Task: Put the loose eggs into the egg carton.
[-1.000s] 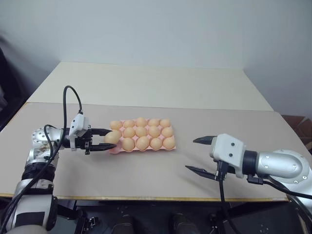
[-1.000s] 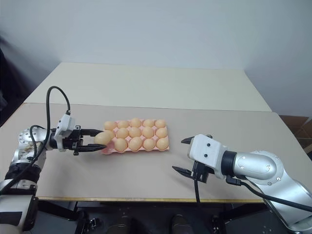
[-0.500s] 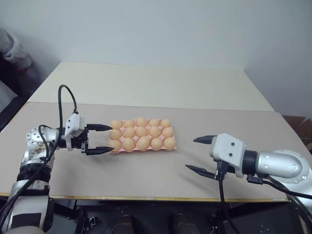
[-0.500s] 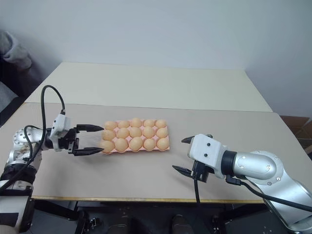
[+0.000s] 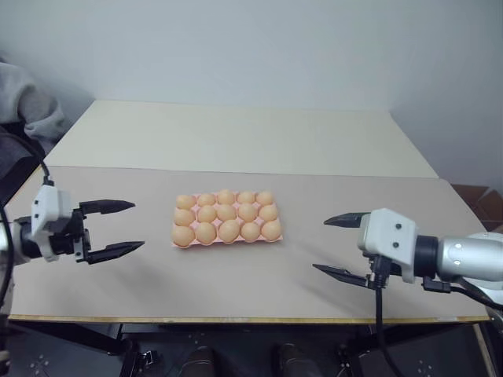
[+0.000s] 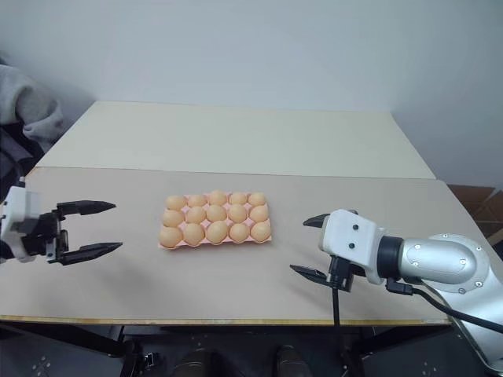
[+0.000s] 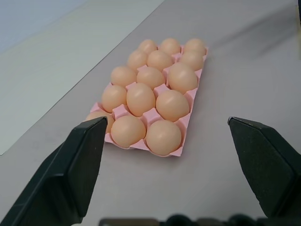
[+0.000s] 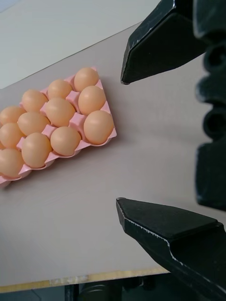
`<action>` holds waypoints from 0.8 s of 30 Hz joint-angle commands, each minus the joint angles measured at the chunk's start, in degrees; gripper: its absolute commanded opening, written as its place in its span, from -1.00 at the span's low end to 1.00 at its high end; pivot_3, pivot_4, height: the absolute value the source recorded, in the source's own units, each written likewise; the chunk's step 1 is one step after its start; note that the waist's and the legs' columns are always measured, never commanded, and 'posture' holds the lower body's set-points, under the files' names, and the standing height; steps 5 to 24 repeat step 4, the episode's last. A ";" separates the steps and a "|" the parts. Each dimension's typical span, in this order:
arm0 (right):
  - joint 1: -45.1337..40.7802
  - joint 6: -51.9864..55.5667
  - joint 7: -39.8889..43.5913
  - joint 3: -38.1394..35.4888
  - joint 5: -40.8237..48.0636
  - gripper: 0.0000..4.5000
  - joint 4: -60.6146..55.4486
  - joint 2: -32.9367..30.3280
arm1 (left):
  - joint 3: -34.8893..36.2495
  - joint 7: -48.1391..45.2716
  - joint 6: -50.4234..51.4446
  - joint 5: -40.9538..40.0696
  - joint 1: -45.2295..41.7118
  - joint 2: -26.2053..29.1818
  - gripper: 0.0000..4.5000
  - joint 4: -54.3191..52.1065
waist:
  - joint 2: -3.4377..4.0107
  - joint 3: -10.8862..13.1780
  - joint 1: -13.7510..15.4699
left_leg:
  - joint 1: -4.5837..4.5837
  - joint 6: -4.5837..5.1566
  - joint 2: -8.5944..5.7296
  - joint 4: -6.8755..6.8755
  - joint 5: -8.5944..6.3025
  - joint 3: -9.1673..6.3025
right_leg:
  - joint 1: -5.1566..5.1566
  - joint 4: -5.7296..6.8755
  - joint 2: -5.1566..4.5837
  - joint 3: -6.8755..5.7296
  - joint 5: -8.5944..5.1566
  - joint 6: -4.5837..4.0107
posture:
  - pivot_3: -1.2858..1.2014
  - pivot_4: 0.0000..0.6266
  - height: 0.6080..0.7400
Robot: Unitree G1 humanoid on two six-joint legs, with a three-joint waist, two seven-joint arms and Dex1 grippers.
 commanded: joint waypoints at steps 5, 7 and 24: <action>-2.20 -5.31 5.09 -1.15 -0.03 1.00 5.21 -2.58 | 10.26 5.02 6.31 -5.17 10.44 -1.42 0.99 -13.38 | 0.03 0.02 -0.18 | 0.08 -0.02 0.02 -0.03 -0.01 0.04 | -0.01 0.00 0.00 0.02 0.00 -0.01 | 0.03 -0.52 1.00; -2.20 -5.31 5.09 -1.15 -0.03 1.00 5.21 -2.58 | 10.26 5.02 6.31 -5.17 10.44 -1.42 0.99 -13.38 | 0.03 0.02 -0.18 | 0.08 -0.02 0.02 -0.03 -0.01 0.04 | -0.01 0.00 0.00 0.02 0.00 -0.01 | 0.03 -0.52 1.00; -2.20 -5.31 5.09 -1.15 -0.03 1.00 5.21 -2.58 | 10.26 5.02 6.31 -5.17 10.44 -1.42 0.99 -13.38 | 0.03 0.02 -0.18 | 0.08 -0.02 0.02 -0.03 -0.01 0.04 | -0.01 0.00 0.00 0.02 0.00 -0.01 | 0.03 -0.52 1.00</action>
